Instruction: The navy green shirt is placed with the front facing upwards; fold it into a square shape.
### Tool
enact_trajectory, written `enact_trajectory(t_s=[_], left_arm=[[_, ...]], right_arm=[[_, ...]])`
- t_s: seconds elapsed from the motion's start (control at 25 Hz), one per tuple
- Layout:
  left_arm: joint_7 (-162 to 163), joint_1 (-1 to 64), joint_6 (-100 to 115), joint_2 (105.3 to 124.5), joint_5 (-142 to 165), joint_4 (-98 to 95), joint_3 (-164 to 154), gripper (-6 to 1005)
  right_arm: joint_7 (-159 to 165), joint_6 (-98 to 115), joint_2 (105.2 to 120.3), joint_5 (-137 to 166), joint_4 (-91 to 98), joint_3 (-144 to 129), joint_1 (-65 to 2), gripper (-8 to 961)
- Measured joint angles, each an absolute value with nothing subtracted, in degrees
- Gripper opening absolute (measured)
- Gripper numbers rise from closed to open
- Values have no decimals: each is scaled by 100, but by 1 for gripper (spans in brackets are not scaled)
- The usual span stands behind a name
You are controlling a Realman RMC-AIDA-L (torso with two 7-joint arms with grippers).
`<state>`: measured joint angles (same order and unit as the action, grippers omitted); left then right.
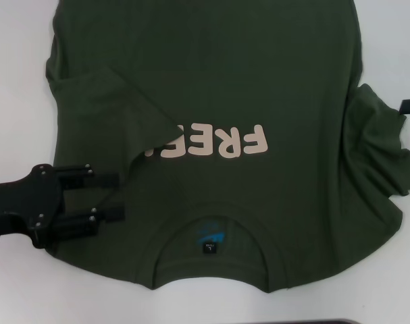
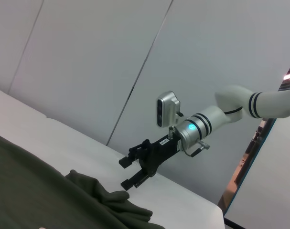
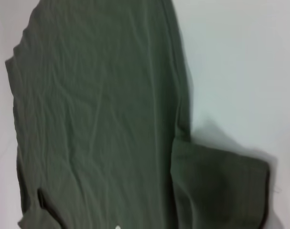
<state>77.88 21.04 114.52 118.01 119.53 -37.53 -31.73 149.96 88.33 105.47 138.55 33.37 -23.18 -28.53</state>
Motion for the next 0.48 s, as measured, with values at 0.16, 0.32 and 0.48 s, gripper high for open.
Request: enact_trajectory(t_s=[0.16, 0.32, 0.48], left_arm=[[7801, 2105, 11460, 11802, 11953, -3753, -3172, 582], [7812, 2113, 11484, 11802, 11885, -3753, -3173, 581], [7814, 2113, 11487, 11802, 11875, -3753, -3173, 581]], right_arm=[[14748, 8753, 10653, 13860, 3337, -2461, -2922, 881], [14656, 8739, 10671, 13866, 3360, -2724, -2961, 881], [14648, 8824, 10652, 13868, 3541, -2797, -2958, 881]])
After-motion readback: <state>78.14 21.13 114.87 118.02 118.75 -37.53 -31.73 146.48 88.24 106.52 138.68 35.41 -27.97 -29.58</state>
